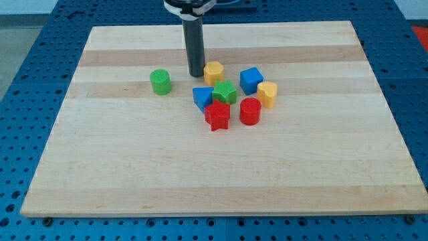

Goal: Move green circle closer to blue triangle

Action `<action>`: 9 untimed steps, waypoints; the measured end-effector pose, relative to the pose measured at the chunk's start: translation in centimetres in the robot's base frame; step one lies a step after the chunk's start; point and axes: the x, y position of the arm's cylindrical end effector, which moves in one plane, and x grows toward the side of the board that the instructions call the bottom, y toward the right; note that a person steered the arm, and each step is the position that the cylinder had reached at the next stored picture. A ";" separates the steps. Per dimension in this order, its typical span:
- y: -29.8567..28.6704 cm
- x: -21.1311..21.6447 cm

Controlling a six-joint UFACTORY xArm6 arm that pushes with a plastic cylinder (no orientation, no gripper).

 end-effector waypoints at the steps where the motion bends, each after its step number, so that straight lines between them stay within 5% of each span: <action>1: 0.7 0.0; 4: 1.8 -0.6; 7: -12.6 -1.9; 9: -13.8 4.2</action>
